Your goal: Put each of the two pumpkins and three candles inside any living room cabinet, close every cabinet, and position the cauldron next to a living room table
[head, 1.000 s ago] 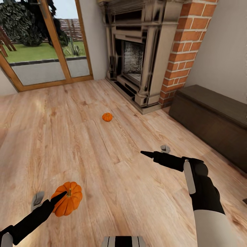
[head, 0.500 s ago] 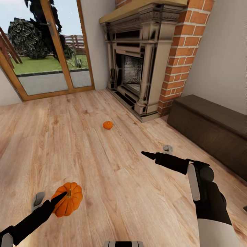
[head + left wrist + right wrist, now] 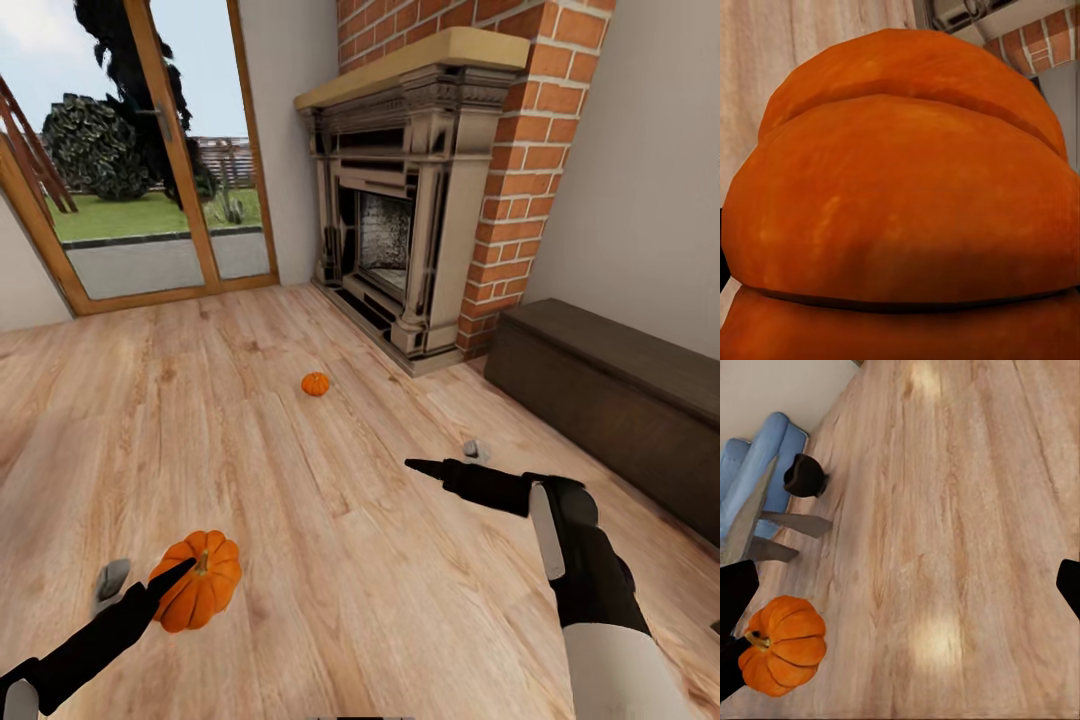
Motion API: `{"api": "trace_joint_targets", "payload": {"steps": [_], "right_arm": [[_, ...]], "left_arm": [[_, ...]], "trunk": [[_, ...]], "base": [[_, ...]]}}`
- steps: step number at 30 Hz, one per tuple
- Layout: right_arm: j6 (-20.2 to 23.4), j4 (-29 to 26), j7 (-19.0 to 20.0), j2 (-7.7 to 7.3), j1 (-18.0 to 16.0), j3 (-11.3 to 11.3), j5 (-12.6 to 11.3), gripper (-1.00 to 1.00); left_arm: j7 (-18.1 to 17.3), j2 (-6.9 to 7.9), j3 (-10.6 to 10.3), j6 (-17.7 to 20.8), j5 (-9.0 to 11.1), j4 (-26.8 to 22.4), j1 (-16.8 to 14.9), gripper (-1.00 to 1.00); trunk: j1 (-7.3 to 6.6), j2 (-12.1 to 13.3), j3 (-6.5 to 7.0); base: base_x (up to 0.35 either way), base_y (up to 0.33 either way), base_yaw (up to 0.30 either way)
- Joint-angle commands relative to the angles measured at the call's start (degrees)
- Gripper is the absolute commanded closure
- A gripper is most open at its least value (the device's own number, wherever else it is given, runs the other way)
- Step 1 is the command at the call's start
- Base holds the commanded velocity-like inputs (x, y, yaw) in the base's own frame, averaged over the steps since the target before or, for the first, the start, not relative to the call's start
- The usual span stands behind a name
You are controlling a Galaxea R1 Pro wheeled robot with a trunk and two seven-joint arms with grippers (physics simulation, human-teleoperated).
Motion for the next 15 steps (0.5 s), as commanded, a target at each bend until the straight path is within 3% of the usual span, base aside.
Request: {"api": "trace_joint_targets", "payload": {"steps": [1, 4, 6, 15], "right_arm": [[0.41, 3.76, 0.07, 0.05, -1.55, -0.27, -0.18, -1.0], [-0.38, 16.68, -0.84, 0.05, -6.07, -0.52, -0.28, -1.0], [-2.54, 21.39, -1.33, 0.05, -7.76, -0.58, -0.34, -1.0], [-5.37, 24.97, -1.93, 0.16, -8.94, -0.56, -0.31, -1.0]], "left_arm": [[-0.27, -0.13, 0.08, 0.27, 0.0, -0.04, -0.05, 1.0], [-0.39, -0.13, 0.06, 0.14, -0.02, -0.01, -0.05, 1.0], [-0.35, -0.19, 0.03, 0.0, -0.05, 0.01, -0.05, 1.0], [-0.04, 0.05, 0.33, -0.04, -0.25, 0.99, -0.05, 1.0]], "trunk": [[-0.01, -0.02, -0.01], [-0.01, -0.02, 0.04], [-0.01, -0.02, 0.05], [-0.01, -0.02, 0.06]], "base": [[0.0, 0.0, 0.0], [0.104, 0.0, 0.0], [0.262, 0.0, 0.0], [0.311, 0.086, 0.0]]}}
